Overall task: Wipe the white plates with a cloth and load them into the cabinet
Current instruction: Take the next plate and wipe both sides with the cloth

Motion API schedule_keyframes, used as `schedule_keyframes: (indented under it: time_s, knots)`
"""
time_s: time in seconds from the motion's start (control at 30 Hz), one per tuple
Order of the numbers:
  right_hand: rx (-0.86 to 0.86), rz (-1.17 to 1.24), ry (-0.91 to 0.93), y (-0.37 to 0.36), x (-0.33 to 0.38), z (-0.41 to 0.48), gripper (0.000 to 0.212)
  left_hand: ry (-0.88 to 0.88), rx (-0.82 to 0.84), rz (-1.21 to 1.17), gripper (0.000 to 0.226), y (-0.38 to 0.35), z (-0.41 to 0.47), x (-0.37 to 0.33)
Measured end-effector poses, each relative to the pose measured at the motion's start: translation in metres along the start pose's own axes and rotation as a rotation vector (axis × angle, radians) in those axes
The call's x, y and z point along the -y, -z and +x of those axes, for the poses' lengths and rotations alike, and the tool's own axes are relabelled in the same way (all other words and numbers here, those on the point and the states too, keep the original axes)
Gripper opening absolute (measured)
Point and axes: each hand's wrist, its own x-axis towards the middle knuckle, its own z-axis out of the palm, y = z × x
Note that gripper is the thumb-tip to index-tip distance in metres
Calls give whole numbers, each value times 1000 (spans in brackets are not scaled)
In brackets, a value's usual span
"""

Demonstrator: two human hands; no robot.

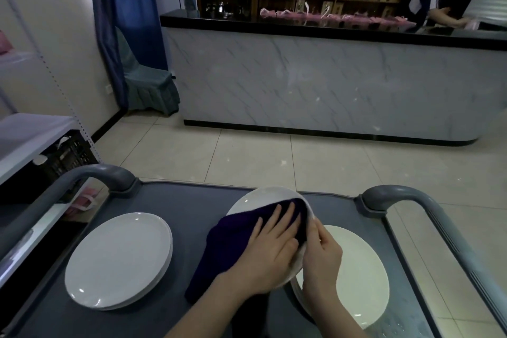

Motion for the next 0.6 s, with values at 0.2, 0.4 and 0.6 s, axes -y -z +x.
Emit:
schedule_keyframes:
  time_s: [0.2, 0.4, 0.6]
  knots:
    - [240, -72, 78, 11, 5, -9, 29, -5, -169, -157, 49, 30, 13, 24]
    - [590, -357, 213, 30, 32, 16, 26, -47, -258, -215, 37, 63, 5, 43]
    - [610, -591, 355, 21, 37, 25, 21, -78, -241, -232, 23, 69, 4, 25]
